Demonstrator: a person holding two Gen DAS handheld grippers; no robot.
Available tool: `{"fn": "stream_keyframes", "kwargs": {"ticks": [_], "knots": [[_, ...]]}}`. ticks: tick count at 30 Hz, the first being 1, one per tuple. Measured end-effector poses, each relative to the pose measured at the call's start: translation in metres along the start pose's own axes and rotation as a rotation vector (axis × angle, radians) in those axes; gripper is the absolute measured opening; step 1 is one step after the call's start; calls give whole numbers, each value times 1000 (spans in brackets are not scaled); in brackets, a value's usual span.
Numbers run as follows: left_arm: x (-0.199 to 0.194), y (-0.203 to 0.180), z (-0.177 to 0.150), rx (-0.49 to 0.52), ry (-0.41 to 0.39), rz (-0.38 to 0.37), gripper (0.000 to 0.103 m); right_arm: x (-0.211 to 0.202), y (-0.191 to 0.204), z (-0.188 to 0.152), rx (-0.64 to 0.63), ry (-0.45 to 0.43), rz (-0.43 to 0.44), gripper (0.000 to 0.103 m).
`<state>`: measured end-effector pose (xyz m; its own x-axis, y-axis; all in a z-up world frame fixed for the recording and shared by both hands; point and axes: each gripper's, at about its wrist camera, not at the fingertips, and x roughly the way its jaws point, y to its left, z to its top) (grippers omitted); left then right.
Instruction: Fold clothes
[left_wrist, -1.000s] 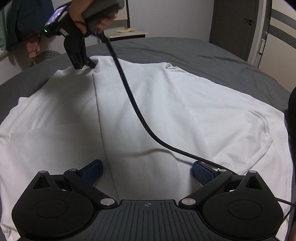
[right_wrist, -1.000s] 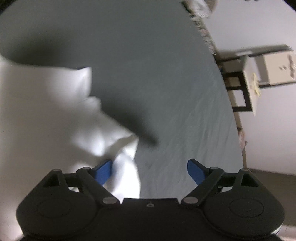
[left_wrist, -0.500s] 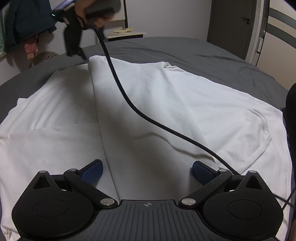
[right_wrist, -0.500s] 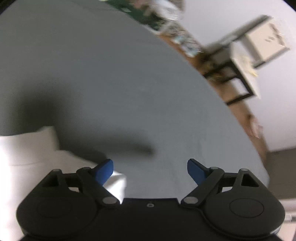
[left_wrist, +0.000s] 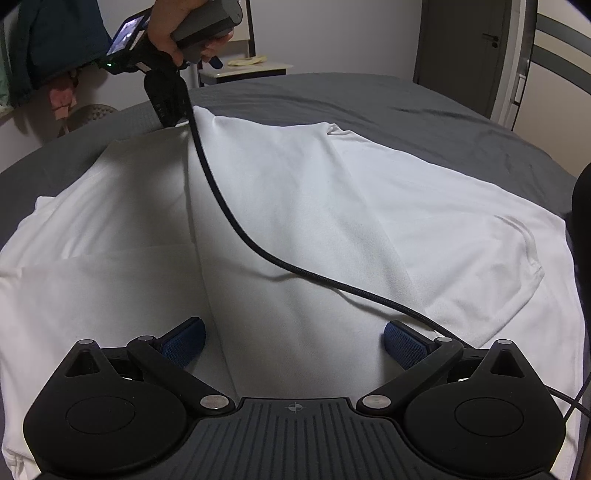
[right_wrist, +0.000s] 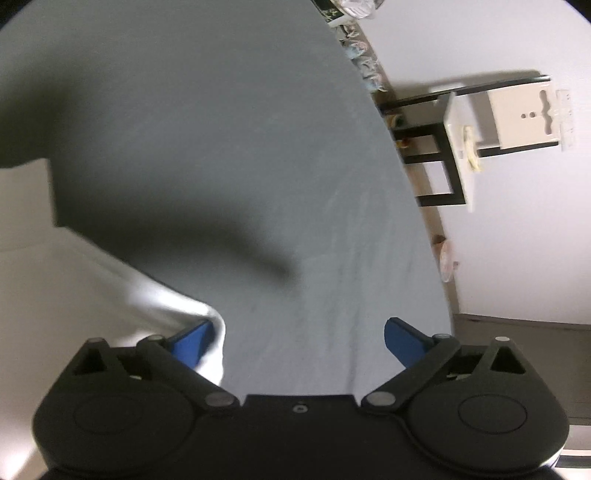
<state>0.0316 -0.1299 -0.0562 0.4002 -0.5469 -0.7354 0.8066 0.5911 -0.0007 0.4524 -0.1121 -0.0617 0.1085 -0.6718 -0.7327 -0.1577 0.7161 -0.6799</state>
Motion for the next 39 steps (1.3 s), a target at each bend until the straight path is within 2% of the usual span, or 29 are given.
{"fn": "stream_keyframes", "kwargs": {"ticks": [4, 6, 9, 11, 13, 15, 17, 22, 25, 28, 30, 32, 33, 36, 39], "knots": [[0, 4, -1, 0, -4, -7, 103, 4, -5, -2, 111, -57, 10, 98], [0, 4, -1, 3, -6, -8, 103, 6, -13, -6, 208, -92, 40, 98], [-1, 4, -2, 5, -8, -12, 103, 2, -46, -27, 378, -152, 172, 81], [-2, 5, -3, 3, -9, -15, 103, -1, -69, -43, 486, -192, 264, 82], [-3, 7, -4, 0, -9, -18, 103, -6, -87, -66, 524, -237, 364, 82], [-6, 11, -4, -16, -11, -24, 103, -22, -100, -107, 519, -356, 475, 82], [-11, 17, -4, -56, -17, -29, 103, -41, -116, -161, 524, -507, 582, 83], [-30, 43, -5, -218, -58, 32, 103, -69, -161, -317, 567, -821, 883, 97], [-44, 57, -6, -326, -107, 70, 103, -84, -155, -403, 504, -958, 989, 98], [-59, 61, -6, -375, -144, 113, 103, -103, -107, -470, 423, -1011, 1030, 98], [-69, 59, -6, -381, -151, 167, 103, -112, -61, -499, 366, -984, 1062, 96], [-79, 57, -5, -381, -139, 219, 103, -121, -19, -511, 305, -909, 1057, 87], [-83, 57, -3, -378, -121, 240, 103, -123, 1, -512, 264, -863, 1049, 74], [-105, 50, 17, -316, -56, 351, 103, -132, 43, -520, 170, -778, 1090, 56], [-143, 40, 40, -178, -32, 389, 103, -140, 43, -541, 192, -791, 1216, 56]]}}
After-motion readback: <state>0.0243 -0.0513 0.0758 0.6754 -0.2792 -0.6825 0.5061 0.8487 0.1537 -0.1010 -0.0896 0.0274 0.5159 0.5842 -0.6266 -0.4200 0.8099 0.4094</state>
